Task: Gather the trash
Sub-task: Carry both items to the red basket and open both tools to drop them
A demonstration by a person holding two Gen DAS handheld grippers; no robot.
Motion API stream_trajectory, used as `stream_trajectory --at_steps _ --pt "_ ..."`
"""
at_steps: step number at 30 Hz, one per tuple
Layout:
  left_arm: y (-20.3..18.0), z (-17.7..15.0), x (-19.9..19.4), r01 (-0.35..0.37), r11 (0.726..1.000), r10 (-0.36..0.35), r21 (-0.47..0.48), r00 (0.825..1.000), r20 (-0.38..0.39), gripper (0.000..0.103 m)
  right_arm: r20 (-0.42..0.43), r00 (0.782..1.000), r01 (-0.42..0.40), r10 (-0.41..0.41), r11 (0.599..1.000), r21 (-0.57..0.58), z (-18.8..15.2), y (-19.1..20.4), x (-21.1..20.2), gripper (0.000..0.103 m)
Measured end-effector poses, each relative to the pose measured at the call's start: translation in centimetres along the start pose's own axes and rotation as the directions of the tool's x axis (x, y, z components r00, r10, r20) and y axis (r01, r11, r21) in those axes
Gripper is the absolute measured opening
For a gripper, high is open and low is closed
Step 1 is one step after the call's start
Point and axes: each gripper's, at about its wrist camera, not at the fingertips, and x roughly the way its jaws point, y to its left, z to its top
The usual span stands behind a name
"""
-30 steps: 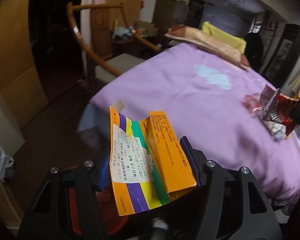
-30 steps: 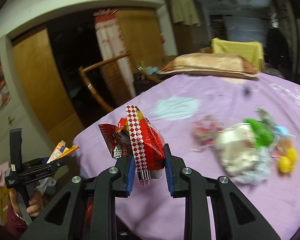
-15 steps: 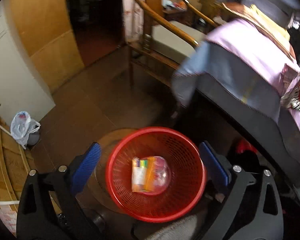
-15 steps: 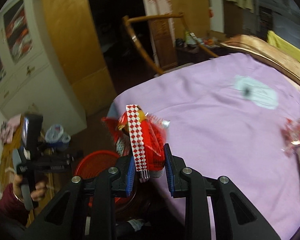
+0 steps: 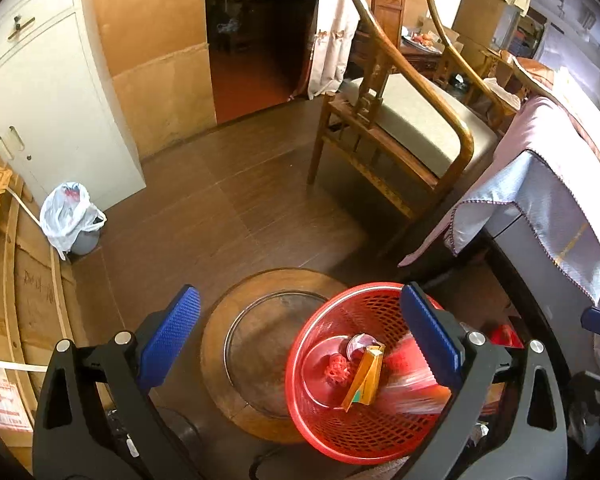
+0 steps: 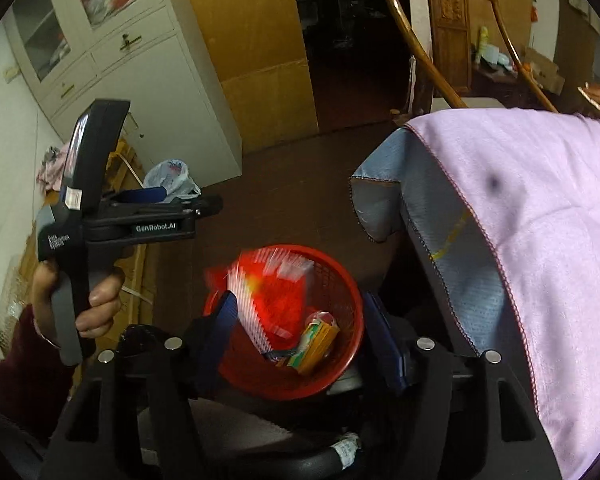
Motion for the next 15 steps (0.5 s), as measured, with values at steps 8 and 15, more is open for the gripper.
stream_trajectory --at_steps 8,15 --pt "-2.9 -0.1 -1.1 0.018 0.998 -0.019 0.058 1.000 0.015 0.096 0.074 0.995 0.055 -0.063 0.994 0.096 -0.7 -2.7 -3.5 0.065" --pt "-9.5 -0.2 -5.0 0.048 0.981 -0.065 0.190 0.994 0.083 0.096 0.172 0.975 0.105 -0.139 0.976 0.193 -3.7 -5.2 -8.3 0.069"
